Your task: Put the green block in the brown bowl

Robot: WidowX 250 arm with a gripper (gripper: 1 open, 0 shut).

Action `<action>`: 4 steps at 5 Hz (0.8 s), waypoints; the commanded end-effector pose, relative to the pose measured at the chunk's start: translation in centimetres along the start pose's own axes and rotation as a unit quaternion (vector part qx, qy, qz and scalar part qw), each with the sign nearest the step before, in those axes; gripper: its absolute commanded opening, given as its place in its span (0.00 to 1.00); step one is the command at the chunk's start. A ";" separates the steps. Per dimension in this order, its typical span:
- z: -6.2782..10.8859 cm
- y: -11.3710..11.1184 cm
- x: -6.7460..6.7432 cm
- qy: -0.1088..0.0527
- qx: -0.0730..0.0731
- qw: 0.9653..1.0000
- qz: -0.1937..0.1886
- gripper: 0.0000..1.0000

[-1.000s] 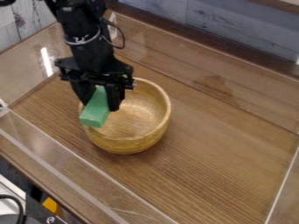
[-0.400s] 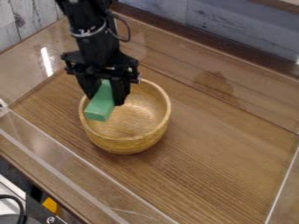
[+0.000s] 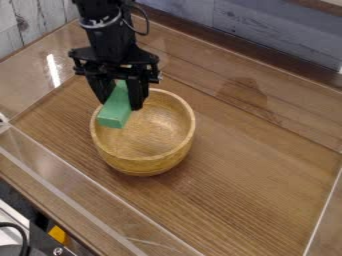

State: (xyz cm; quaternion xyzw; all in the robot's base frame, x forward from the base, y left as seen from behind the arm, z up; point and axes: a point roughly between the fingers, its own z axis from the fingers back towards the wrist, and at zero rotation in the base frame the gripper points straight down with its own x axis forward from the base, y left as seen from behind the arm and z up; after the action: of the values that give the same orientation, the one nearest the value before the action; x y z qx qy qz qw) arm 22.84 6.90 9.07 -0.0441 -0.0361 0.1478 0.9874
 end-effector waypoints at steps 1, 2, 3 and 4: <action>0.1 0.8 1.3 -0.023 0.004 1.000 -0.008 0.00; 0.7 0.0 1.1 -0.024 0.006 1.000 0.014 0.00; 1.4 -0.7 1.0 -0.025 0.008 0.999 0.034 0.00; 1.1 -1.0 0.5 -0.028 0.014 0.997 0.074 0.00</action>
State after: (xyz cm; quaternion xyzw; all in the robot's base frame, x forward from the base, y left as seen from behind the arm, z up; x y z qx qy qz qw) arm 23.10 6.14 9.28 -0.0315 -0.0354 0.2244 0.9734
